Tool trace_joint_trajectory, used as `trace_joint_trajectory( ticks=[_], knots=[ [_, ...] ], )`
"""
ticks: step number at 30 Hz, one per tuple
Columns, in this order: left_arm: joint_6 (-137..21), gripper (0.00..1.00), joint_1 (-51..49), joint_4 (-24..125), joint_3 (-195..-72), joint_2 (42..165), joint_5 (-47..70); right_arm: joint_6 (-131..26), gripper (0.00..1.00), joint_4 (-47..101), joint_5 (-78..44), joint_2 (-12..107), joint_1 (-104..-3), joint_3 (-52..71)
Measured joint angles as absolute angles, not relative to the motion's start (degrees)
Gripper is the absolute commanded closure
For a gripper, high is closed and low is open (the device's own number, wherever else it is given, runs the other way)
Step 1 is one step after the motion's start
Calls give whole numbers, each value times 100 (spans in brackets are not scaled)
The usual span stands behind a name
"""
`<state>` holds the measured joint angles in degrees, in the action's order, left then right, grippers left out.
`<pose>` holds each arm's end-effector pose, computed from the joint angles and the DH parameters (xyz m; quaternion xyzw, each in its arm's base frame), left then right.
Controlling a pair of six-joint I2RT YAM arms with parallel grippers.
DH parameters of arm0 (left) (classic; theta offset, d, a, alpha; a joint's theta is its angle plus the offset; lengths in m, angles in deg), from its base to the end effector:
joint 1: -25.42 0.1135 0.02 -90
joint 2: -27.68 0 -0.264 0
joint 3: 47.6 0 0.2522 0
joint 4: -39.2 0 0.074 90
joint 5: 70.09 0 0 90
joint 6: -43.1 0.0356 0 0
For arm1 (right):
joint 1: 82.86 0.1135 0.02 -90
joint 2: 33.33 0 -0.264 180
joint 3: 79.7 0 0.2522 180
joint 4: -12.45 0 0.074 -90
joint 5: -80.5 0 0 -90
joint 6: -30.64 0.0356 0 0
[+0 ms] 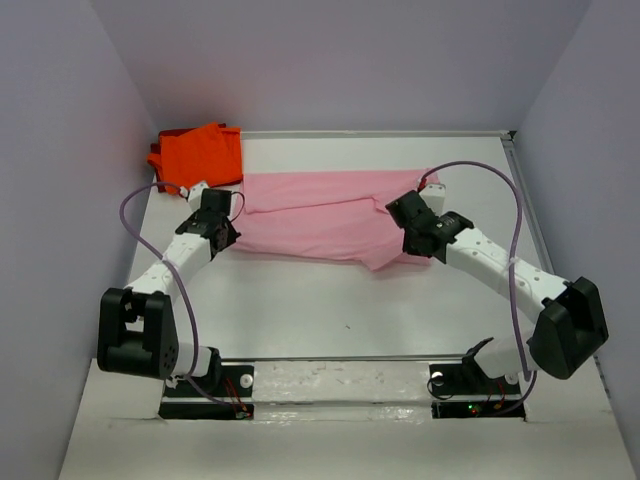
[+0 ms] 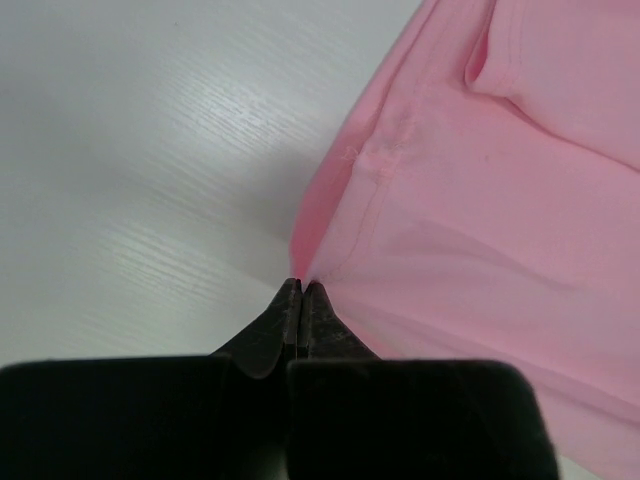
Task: Fold and stack the t-shirts
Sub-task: Grap the side of the flattened tshirt closest away from the robot with both arms, then fold the other side of the tshirt into a rectangle
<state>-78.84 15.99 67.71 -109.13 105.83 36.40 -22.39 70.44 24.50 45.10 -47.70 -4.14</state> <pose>0.2816 -0.0365 0.2231 -0.2322 0.8865 -0.0094 0.4002 0.2317 0.1388 0.2691 0.0882 0.9243 -0.0871 0.3610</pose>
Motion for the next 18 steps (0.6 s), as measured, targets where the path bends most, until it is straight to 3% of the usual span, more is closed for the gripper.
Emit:
trace_joint_trajectory(
  ticks=[18],
  knots=[
    [-7630, 100, 1654, 6729, -11527, 11305, 3467, -2707, 100, 6626, 3152, 5990, -5404, 611]
  ],
)
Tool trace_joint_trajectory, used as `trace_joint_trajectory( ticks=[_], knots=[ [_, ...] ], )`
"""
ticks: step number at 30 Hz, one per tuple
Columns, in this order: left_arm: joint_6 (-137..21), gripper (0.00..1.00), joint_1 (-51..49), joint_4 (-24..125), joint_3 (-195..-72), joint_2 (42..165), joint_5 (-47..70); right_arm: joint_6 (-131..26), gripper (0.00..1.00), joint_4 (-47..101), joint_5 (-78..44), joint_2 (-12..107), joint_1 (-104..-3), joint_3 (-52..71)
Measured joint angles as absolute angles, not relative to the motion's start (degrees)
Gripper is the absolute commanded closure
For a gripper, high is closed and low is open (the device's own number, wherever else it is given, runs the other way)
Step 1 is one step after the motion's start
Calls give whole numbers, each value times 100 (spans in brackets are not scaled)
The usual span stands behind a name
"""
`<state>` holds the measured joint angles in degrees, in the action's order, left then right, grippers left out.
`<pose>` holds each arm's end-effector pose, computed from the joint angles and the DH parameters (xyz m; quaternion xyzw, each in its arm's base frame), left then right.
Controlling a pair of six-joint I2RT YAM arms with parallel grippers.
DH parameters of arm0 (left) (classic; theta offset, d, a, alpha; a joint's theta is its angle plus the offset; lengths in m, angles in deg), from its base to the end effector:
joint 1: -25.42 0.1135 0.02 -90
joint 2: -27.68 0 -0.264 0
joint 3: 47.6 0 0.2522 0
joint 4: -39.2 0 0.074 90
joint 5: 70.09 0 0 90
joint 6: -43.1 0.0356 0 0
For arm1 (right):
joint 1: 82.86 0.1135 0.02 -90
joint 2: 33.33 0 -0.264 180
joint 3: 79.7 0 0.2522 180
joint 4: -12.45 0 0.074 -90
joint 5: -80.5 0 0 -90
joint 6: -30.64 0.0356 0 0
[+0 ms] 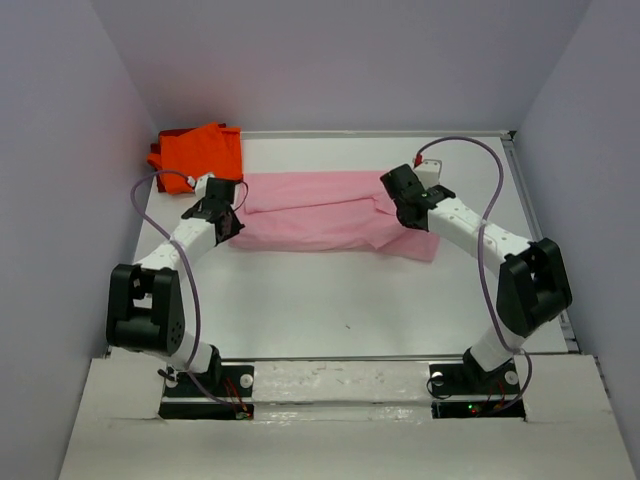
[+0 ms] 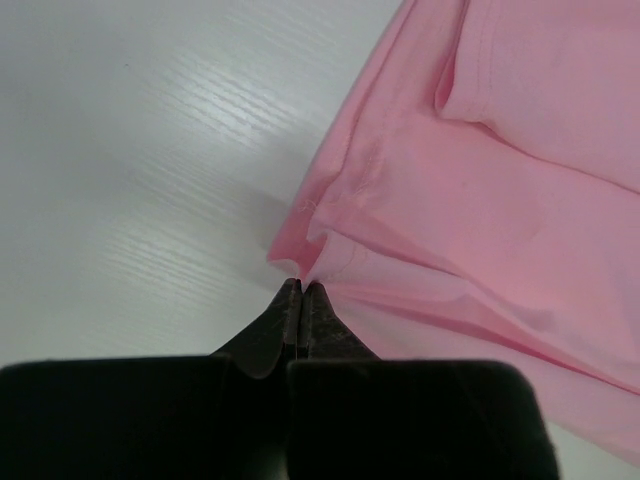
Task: Fold and stack the t-shirts
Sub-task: Fold the other side of the tshirt into a rectangle
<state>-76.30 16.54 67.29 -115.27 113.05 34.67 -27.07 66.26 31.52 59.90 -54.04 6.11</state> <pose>0.3122 -0.0396 0.2222 -0.2112 0.8955 -0.0099 0.3916 0.3035 0.1403 0.2561 0.1145 0.9042 -0.1740 0.3729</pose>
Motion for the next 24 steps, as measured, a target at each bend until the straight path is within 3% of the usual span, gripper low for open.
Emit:
trace_joint_trajectory(
  ticks=[24],
  knots=[
    [-7394, 100, 1654, 6784, -13466, 12946, 3386, -3308, 100, 6401, 3252, 6768, -6123, 1699]
  ],
)
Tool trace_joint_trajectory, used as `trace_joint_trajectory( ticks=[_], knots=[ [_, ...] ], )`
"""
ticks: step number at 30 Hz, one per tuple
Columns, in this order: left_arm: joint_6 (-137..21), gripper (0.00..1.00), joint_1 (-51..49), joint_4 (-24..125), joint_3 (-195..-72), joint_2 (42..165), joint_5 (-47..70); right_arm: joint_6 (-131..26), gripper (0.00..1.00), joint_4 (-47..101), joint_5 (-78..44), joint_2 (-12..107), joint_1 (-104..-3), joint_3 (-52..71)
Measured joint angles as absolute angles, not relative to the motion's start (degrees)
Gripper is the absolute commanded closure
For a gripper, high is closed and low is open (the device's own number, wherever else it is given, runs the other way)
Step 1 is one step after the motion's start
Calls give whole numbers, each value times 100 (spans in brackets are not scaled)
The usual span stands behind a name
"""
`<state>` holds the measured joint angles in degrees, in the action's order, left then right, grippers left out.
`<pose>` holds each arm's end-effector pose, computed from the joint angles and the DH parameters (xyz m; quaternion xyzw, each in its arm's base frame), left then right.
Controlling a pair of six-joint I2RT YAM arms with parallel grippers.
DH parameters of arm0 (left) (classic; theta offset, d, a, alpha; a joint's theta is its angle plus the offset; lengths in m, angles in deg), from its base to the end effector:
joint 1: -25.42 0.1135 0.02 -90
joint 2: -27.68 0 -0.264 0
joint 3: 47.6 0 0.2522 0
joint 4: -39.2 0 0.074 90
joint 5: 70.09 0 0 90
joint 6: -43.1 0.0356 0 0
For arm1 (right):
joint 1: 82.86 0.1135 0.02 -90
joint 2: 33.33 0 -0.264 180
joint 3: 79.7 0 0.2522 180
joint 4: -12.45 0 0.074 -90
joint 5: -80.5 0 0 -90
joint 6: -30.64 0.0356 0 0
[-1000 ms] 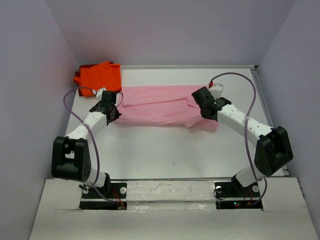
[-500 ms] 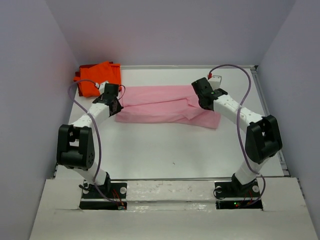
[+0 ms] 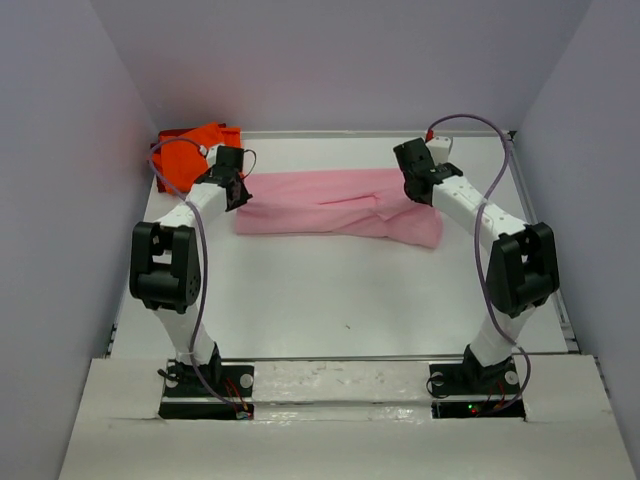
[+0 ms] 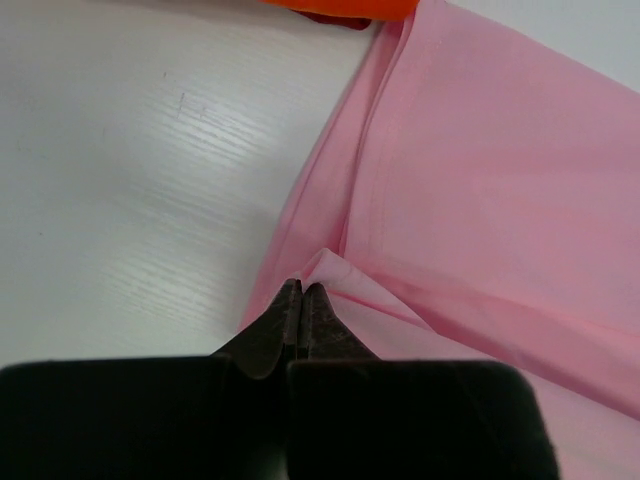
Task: Fold and stack the t-shirts
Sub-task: Fold the other side of the tshirt into a rectangle
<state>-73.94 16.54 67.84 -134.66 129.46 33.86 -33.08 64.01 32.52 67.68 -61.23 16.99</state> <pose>0.3933 -0.0528 0.2333 -0.1913 0.8925 -0.0151 0.4082 0.3604 0.1173 0.2705 0.1413 0.8874 -0.2020 0.3894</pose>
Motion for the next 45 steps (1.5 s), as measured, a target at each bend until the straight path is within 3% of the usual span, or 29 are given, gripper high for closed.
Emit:
trace_joint_trajectory(
  ticks=[10, 14, 18, 26, 38, 45],
  knots=[
    [-7239, 97, 1656, 6943, -14217, 13729, 3472, -3520, 100, 6303, 3250, 7459, -6189, 2429],
    [-7156, 49, 1660, 6954, -14617, 14056, 3500, -3555, 100, 6301, 3222, 7754, -6189, 2545],
    [-7112, 36, 1691, 6954, -14779, 14150, 3524, -3583, 100, 6303, 3195, 8007, -6189, 2613],
    [-7082, 35, 1704, 6902, -15149, 14126, 3533, -3673, 100, 6301, 3184, 8455, -6189, 2971],
    [-7084, 34, 1686, 6510, -13918, 12446, 2921, -3907, 100, 6259, 3208, 8641, -6248, 3655],
    [-7088, 34, 1682, 6220, -13883, 12365, 2540, -4001, 100, 6259, 3230, 8720, -6471, 3832]
  ],
)
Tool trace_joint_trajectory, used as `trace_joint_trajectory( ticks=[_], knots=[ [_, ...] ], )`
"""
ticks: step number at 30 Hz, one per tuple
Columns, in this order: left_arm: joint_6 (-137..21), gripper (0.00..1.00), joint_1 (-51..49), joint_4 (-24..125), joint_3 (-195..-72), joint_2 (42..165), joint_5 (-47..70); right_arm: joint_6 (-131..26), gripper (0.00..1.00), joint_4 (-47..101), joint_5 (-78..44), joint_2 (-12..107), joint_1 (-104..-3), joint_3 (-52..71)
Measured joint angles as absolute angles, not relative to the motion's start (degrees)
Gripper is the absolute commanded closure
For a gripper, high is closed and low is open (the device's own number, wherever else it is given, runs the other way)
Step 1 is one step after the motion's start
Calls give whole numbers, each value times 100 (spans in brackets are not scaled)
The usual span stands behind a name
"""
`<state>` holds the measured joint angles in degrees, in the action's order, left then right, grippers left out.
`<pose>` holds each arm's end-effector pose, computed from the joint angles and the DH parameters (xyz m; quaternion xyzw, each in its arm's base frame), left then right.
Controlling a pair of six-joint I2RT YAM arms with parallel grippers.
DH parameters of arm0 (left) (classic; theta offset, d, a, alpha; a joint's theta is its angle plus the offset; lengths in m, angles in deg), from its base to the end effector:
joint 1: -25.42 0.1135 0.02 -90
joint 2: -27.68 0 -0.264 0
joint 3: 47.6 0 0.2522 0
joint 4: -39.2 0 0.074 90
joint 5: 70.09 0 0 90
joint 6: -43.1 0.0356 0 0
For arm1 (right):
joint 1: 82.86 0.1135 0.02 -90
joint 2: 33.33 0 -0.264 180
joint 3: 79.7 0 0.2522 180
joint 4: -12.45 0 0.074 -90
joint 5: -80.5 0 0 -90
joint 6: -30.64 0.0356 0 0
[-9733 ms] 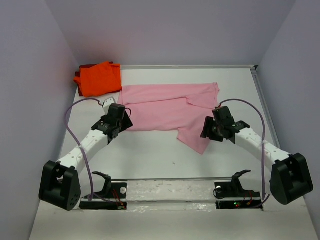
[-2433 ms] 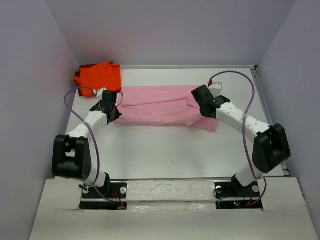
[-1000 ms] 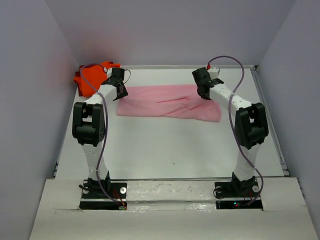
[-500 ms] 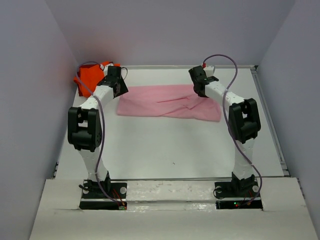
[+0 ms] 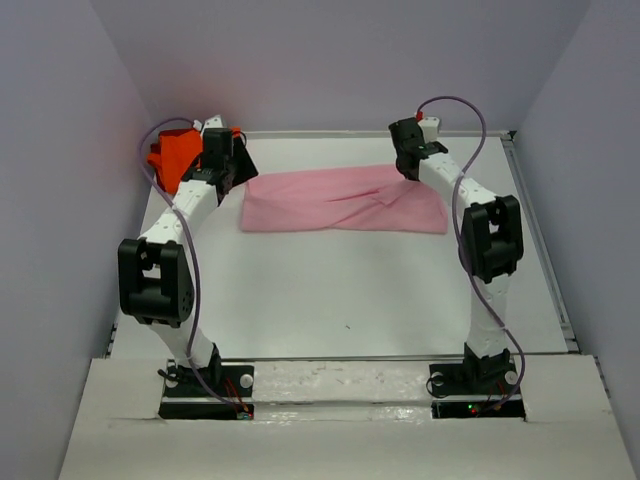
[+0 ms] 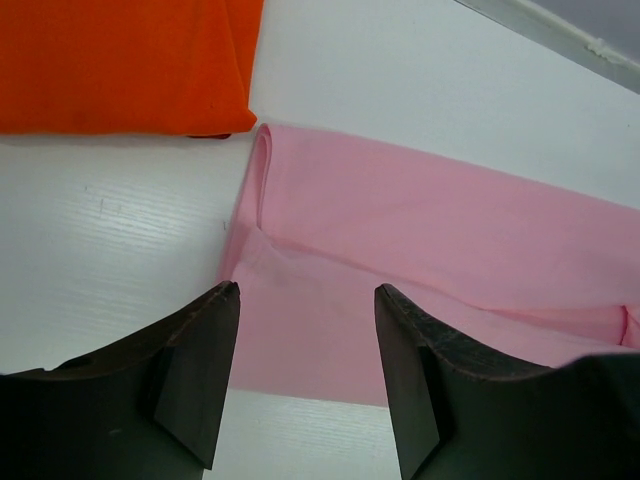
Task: Fold and stack the t-shirts
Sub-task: Fold the other side of the tshirt into a rectangle
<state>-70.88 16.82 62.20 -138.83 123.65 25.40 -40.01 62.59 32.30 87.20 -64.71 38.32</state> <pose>0.3917 -0.0558 0.3043 -0.1389 0.8440 -0.1055 0.5072 0.4512 0.1229 0.2499 0.1235 0.8838 -0.2239 0.3919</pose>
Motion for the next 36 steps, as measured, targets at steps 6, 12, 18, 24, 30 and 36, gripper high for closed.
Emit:
trace_joint_trajectory(
  ticks=[6, 12, 18, 24, 30, 36],
  knots=[
    [-7086, 34, 1680, 6250, -13881, 12531, 2283, -4066, 100, 6259, 3259, 9185, -6613, 4250],
    [-7088, 34, 1680, 6250, -13881, 12531, 2101, -4261, 87, 6272, 3252, 9756, -6715, 4897],
    [-7097, 34, 1682, 6233, -13881, 12531, 1834, -4519, 39, 6311, 2940, 10129, -6798, 5397],
    [-7137, 34, 1682, 6218, -13881, 12533, 1570, -4610, 35, 6303, 2417, 10042, -6846, 5293],
    [-7174, 34, 1688, 6196, -13872, 12533, 1380, -4508, 35, 6318, 1624, 9301, -6855, 4552],
    [-7241, 34, 1695, 6161, -13870, 12533, 1183, -4307, 36, 6263, 972, 8610, -6809, 3953]
  ],
)
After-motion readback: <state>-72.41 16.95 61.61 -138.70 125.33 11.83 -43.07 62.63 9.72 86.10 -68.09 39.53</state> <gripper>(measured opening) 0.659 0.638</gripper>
